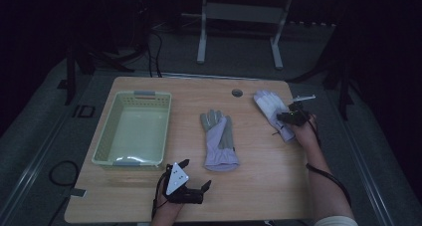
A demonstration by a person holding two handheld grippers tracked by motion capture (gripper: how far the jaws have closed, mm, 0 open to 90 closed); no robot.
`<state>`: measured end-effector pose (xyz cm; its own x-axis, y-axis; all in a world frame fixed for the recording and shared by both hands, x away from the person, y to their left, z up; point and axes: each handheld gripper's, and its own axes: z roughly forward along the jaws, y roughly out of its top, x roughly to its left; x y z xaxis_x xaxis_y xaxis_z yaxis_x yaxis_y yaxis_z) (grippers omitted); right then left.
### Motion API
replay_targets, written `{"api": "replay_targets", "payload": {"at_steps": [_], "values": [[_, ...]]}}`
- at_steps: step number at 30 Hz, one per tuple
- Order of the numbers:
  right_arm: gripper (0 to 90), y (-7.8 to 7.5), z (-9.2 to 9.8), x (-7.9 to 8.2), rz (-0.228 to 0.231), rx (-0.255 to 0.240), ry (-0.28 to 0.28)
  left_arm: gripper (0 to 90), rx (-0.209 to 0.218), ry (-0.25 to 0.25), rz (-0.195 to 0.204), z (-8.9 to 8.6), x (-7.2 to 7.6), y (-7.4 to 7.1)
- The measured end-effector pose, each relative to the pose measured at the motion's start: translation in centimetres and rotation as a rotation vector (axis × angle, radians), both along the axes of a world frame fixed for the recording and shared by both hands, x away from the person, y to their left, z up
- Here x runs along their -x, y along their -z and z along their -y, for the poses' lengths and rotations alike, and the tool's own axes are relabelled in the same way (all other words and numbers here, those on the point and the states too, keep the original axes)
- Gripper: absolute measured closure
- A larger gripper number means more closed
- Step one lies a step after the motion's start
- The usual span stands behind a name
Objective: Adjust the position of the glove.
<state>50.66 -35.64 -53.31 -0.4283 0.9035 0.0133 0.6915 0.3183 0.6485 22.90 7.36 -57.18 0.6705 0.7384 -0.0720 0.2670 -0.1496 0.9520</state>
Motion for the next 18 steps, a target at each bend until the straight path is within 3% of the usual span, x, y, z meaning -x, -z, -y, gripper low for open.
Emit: {"api": "replay_targets", "payload": {"at_steps": [6, 13, 14, 18], "values": [[77.9, -1.3, -0.7, 0.9, 0.025, 0.000, 0.058, 0.0, -0.002, 0.002, -0.003, 0.0, 0.0, 0.0], [79.2, -4.1, -1.5, 2.9, 0.061, -0.053, 0.110, 0.0, -0.005, 0.002, -0.003, 0.1, 0.0, 0.0], [79.4, -5.4, -1.7, 3.9, 0.078, -0.074, 0.130, 0.1, -0.008, 0.004, -0.002, 0.1, 0.0, 0.0], [79.6, -7.3, -2.0, 5.9, 0.100, -0.103, 0.167, 0.0, -0.012, 0.021, -0.012, 0.1, -0.2, 0.0]]}}
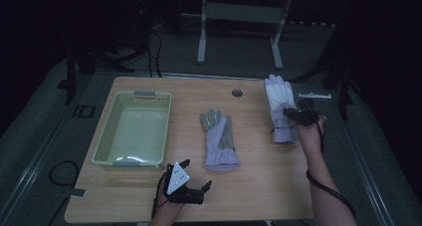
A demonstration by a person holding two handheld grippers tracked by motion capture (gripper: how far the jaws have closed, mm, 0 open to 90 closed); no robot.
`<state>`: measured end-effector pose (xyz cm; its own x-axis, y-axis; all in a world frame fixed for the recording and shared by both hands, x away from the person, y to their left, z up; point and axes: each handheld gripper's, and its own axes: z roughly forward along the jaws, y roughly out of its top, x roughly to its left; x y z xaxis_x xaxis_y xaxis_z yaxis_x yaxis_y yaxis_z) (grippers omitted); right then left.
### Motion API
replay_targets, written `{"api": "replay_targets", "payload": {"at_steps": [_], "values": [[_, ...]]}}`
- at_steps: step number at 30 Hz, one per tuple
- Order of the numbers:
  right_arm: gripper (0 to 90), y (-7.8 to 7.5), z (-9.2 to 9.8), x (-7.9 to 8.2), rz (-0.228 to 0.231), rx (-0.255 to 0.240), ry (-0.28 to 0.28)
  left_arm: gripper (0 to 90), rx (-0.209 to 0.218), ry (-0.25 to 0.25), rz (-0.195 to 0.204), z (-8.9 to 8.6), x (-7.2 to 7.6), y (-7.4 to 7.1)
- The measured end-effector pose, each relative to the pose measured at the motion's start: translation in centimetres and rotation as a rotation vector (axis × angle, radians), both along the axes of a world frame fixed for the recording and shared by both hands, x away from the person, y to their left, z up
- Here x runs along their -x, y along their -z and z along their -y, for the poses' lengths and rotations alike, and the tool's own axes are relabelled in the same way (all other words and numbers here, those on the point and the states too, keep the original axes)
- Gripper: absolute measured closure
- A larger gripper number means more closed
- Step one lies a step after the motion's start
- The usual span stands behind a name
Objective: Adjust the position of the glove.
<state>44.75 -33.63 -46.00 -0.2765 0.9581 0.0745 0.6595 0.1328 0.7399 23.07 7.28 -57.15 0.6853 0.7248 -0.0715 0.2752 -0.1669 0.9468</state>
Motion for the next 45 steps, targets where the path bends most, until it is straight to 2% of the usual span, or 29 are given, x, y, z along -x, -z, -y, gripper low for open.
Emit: {"api": "replay_targets", "payload": {"at_steps": [5, 8, 9, 16, 20, 22, 29, 31, 32, 33, 35, 39, 42, 45], "values": [[79.6, -1.9, -0.3, 2.9, 0.012, -0.015, 0.045, 0.0, 0.001, 0.016, -0.008, 0.0, -0.1, 0.0], [79.5, -2.4, -0.3, 4.9, 0.020, -0.056, 0.086, 0.0, -0.008, 0.027, -0.005, 0.1, 0.0, 0.0], [79.5, -2.4, -0.5, 5.5, 0.019, -0.054, 0.095, 0.0, -0.010, 0.032, -0.006, 0.2, -0.1, 0.0], [79.4, -1.3, -1.4, 9.1, 0.005, -0.063, 0.128, 0.0, -0.030, 0.036, 0.004, 0.4, 0.0, 0.0], [79.3, -0.5, -1.5, 10.5, 0.007, -0.081, 0.146, 0.0, -0.032, 0.037, 0.013, 0.4, 0.1, 0.0], [79.3, 0.1, -1.7, 11.0, 0.002, -0.073, 0.147, 0.0, -0.034, 0.039, 0.016, 0.4, 0.2, 0.0], [79.2, 2.1, -2.1, 10.8, -0.022, -0.080, 0.176, 0.0, -0.037, 0.035, 0.031, 0.4, 0.3, 0.0], [79.0, 3.3, -2.3, 9.9, -0.041, -0.068, 0.192, 0.0, -0.033, 0.040, 0.025, 0.4, 0.3, 0.0], [79.0, 3.3, -2.3, 9.9, -0.041, -0.068, 0.192, 0.0, -0.033, 0.040, 0.025, 0.4, 0.3, 0.0], [78.9, 4.0, -2.4, 9.1, -0.060, -0.065, 0.204, 0.0, -0.023, 0.044, 0.015, 0.3, 0.2, 0.0], [78.7, 4.5, -2.6, 8.5, -0.076, -0.050, 0.210, 0.0, -0.018, 0.045, 0.011, 0.2, 0.1, 0.0], [76.9, 5.7, -2.7, 7.3, -0.116, -0.038, 0.229, 0.0, -0.021, 0.043, 0.018, 0.3, 0.2, 0.0], [72.6, 6.6, -2.9, 6.8, -0.126, -0.028, 0.239, 0.0, -0.020, 0.043, 0.018, 0.3, 0.3, 0.0], [70.7, 6.8, -3.0, 6.7, -0.119, -0.025, 0.240, 0.0, -0.019, 0.043, 0.016, 0.2, 0.2, 0.0]]}}
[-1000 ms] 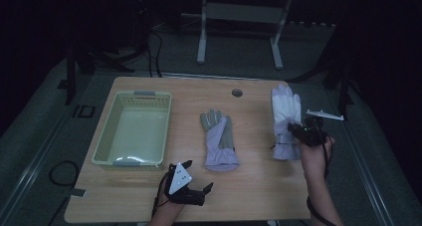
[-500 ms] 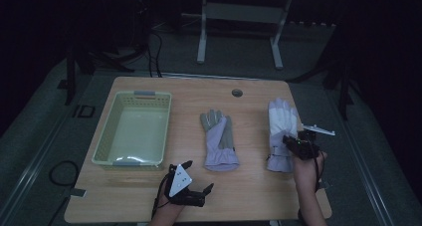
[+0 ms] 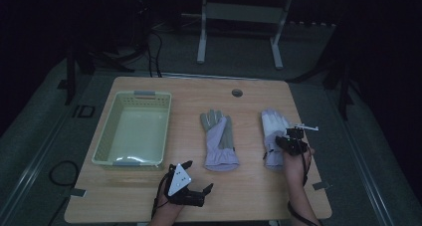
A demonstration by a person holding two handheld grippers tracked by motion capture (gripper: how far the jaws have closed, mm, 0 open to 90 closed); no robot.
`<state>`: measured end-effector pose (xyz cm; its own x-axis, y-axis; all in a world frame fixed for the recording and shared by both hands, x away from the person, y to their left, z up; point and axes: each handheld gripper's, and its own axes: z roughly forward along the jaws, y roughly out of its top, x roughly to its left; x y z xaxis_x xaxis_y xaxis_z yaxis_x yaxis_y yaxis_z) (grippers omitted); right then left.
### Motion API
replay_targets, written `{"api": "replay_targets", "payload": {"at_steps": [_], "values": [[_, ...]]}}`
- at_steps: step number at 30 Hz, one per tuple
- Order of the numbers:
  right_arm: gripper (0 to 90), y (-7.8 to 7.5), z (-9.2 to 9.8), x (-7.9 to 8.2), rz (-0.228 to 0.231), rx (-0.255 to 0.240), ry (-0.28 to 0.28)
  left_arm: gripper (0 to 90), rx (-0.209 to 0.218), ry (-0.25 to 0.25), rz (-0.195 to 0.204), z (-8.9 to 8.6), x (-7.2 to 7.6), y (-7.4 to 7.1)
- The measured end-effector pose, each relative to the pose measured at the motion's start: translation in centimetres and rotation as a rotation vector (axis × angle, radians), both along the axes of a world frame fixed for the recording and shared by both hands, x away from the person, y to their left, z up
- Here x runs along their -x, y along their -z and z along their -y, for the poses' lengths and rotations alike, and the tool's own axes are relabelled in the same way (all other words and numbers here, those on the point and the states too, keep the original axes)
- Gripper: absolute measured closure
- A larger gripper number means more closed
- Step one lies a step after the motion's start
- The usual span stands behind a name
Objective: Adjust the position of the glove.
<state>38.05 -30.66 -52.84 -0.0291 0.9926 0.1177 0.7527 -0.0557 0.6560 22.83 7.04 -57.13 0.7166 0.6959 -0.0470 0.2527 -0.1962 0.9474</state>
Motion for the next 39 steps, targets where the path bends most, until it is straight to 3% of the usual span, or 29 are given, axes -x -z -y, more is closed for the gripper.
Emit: {"api": "replay_targets", "payload": {"at_steps": [7, 10, 11, 16, 19, 24, 27, 35, 39], "values": [[58.9, -1.0, 0.3, 0.2, 0.017, 0.000, -0.044, 0.0, 0.002, 0.003, -0.002, 0.0, 0.0, 0.0], [59.2, -1.2, 0.4, 0.3, 0.023, 0.005, -0.062, 0.0, 0.001, 0.002, -0.001, 0.0, 0.0, 0.0], [53.9, -1.8, 0.9, 0.6, 0.036, 0.011, -0.134, 0.0, 0.001, 0.003, -0.001, 0.0, 0.0, 0.0], [48.9, -2.7, 2.0, 1.1, 0.065, 0.044, -0.278, 0.0, 0.005, 0.009, -0.006, 0.0, 0.0, 0.0], [48.9, -3.2, 2.7, 1.4, 0.071, 0.085, -0.327, 0.1, 0.002, 0.010, -0.004, 0.0, 0.0, 0.0], [49.4, -3.6, 3.8, 1.5, 0.081, 0.100, -0.387, 0.0, -0.005, 0.008, -0.004, 0.1, 0.0, 0.0], [49.6, -3.6, 4.0, 1.4, 0.070, 0.104, -0.408, 0.1, -0.005, 0.004, -0.008, 0.1, 0.0, 0.0], [52.4, -3.6, 4.1, 0.3, 0.093, 0.058, -0.427, 0.0, -0.004, -0.005, -0.009, 0.2, 0.0, 0.0], [47.5, -2.8, 3.4, -0.5, 0.081, 0.043, -0.427, 0.0, -0.002, -0.010, -0.010, 0.2, 0.0, 0.0]]}}
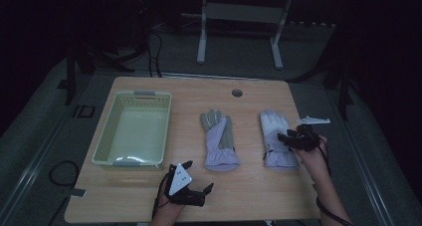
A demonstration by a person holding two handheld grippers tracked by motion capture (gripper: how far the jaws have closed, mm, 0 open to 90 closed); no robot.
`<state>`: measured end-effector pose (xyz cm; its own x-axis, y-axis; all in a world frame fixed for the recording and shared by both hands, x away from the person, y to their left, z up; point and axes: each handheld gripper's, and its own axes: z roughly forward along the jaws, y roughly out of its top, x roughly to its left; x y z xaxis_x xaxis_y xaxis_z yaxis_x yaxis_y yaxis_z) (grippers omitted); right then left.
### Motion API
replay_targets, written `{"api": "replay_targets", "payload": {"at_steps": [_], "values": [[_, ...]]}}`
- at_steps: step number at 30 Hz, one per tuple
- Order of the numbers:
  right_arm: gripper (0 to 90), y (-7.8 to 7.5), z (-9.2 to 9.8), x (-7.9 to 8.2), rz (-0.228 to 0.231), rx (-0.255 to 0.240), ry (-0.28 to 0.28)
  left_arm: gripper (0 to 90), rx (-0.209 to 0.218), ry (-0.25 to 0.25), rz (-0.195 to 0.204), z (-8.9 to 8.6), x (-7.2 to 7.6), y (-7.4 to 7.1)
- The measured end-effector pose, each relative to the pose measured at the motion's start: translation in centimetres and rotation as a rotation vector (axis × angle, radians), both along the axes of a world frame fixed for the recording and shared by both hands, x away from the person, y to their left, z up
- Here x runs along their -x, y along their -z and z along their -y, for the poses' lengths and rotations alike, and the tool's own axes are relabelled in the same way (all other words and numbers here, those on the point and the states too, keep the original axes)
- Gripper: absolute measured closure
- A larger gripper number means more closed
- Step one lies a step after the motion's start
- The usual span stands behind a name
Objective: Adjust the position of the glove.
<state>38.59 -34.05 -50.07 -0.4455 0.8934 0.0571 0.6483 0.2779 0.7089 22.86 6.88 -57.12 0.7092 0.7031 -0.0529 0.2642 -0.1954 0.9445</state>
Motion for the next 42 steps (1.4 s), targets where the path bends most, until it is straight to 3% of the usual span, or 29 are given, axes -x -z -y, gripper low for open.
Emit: {"api": "replay_targets", "payload": {"at_steps": [4, 5, 7, 12, 18, 21, 24, 30, 31, 37, 42], "values": [[46.9, 1.9, 0.0, -0.8, -0.031, 0.022, 0.042, 0.1, 0.005, -0.004, 0.006, 0.0, 0.1, 0.0], [46.9, 1.9, 0.0, -0.8, -0.031, 0.022, 0.042, 0.0, 0.005, -0.004, 0.006, 0.0, 0.1, 0.0], [46.2, 3.3, 0.2, -1.1, -0.066, 0.023, 0.034, 0.0, 0.003, -0.007, 0.006, 0.0, 0.1, 0.0], [46.3, 4.0, -0.6, -0.4, -0.001, 0.092, -0.010, 0.0, 0.006, -0.020, 0.021, 0.0, 0.2, 0.0], [45.1, 4.2, -0.5, -0.4, -0.008, 0.064, -0.029, 0.0, 0.019, -0.024, 0.017, -0.2, 0.2, 0.0], [52.1, 4.2, -0.4, -0.3, -0.022, 0.033, -0.021, 0.0, 0.019, -0.024, 0.017, -0.2, 0.2, 0.0], [62.1, 4.2, -0.5, -0.2, -0.028, 0.019, -0.022, 0.0, 0.024, -0.022, 0.014, -0.3, 0.2, 0.0], [70.9, 4.0, -1.0, 0.0, -0.025, 0.021, 0.017, 0.0, 0.023, -0.023, 0.015, -0.3, 0.2, 0.0], [75.7, 3.9, -1.0, 0.2, -0.013, -0.006, 0.052, 0.0, 0.023, -0.023, 0.013, -0.3, 0.2, 0.0], [79.4, 2.7, -0.4, 0.7, -0.003, -0.080, 0.096, 0.1, 0.022, -0.021, 0.009, -0.3, 0.1, 0.0], [79.7, 0.2, -0.1, 1.2, 0.027, -0.092, 0.118, 0.0, 0.021, -0.021, 0.010, -0.3, 0.1, 0.0]]}}
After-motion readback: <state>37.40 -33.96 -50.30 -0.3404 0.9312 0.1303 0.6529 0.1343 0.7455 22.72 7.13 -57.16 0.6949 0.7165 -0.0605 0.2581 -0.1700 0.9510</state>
